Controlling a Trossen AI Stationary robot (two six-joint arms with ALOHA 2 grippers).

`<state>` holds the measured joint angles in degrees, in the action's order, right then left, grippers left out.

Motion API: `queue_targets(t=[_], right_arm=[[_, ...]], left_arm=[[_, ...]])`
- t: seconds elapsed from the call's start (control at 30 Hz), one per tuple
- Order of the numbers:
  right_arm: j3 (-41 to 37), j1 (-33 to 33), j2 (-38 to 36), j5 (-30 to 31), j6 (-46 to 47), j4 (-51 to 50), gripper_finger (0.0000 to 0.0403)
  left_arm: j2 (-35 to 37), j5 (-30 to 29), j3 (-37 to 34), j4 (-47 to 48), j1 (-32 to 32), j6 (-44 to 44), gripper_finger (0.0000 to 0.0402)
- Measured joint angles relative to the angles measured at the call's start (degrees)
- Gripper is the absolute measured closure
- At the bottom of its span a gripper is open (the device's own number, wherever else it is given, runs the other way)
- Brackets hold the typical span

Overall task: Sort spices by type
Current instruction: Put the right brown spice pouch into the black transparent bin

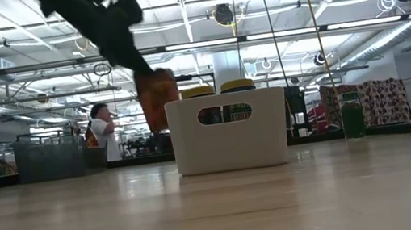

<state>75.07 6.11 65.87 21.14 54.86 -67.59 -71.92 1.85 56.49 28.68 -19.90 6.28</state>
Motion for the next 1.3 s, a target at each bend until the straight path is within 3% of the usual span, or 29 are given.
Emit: queue_targets(t=[0.27,0.47,0.83,1.1,1.3], right_arm=[[0.02,0.0,0.0,0.02,-3.46,4.93,0.0266],[0.02,-0.02,0.0,0.03,-6.67,7.62,0.0266],[0.02,-0.02,0.02,0.01,-9.05,9.15,0.0266],[0.02,-0.02,0.02,0.01,-9.72,9.14,0.0266],[0.02,-0.01,0.02,0.01,-10.15,9.15,0.0266]], left_arm=[[8.36,-13.14,1.46,14.22,-1.86,-7.57,0.0401],[13.18,-21.35,1.46,19.79,-4.84,-16.83,0.0401],[18.84,-23.87,1.46,28.19,-10.28,-25.13,0.0401],[21.79,-25.35,1.46,38.99,-10.51,-30.42,0.0402],[22.56,-27.2,1.24,40.69,-10.51,-32.58,0.0402]])
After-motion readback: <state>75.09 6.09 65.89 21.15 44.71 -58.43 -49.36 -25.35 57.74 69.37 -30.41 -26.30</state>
